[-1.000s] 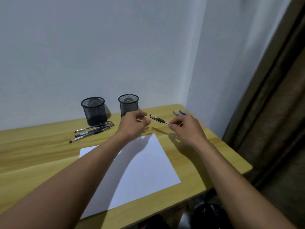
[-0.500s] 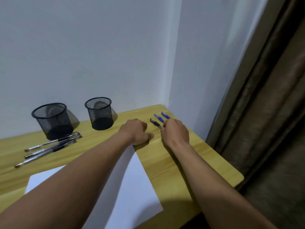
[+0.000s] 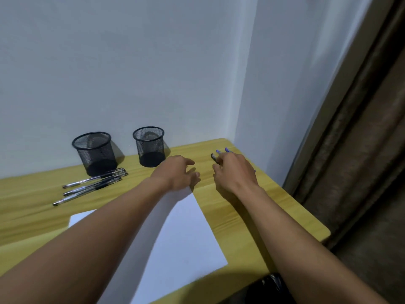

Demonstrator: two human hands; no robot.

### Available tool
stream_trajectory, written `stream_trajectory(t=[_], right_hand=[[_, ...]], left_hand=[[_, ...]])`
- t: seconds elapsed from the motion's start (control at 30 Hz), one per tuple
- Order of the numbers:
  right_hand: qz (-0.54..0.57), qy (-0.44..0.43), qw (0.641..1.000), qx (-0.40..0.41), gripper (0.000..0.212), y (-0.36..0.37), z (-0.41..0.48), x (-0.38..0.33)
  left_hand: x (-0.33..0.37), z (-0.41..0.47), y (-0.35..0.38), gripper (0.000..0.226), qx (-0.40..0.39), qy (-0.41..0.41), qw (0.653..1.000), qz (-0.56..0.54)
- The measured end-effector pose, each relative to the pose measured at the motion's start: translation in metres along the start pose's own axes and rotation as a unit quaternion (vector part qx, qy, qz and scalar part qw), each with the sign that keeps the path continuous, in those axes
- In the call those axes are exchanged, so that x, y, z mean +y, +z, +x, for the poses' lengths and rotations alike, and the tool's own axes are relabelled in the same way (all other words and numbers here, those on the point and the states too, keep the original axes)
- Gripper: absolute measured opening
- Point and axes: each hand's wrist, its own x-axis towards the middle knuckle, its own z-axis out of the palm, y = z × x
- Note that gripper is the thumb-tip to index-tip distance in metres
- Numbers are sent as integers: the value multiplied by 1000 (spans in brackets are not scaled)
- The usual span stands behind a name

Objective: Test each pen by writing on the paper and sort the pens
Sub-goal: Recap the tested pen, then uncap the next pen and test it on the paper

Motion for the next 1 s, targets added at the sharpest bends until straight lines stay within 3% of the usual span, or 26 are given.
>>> stream_trajectory(t=[0.13,0.37,0.53,0.73,1.0], right_hand=[[31,-43,998,-33,33,8,4,-38],[65,-160,976,-130,34,50,-4,-131],[63,-229,956,-171,31,81,-9,-181],[10,-285,943,-172,33,102,-10,-207],[-53,-353,928,-104,26,105,-10,-214]], left_hand=[[-30,-43,-23,40,69,-37,997,-7],[-107,-114,-61,24,164,-98,981,17],[-152,-143,-73,25,201,-170,964,28],[-183,-156,-70,17,205,-219,954,18],[-187,-158,-69,23,194,-172,965,31]])
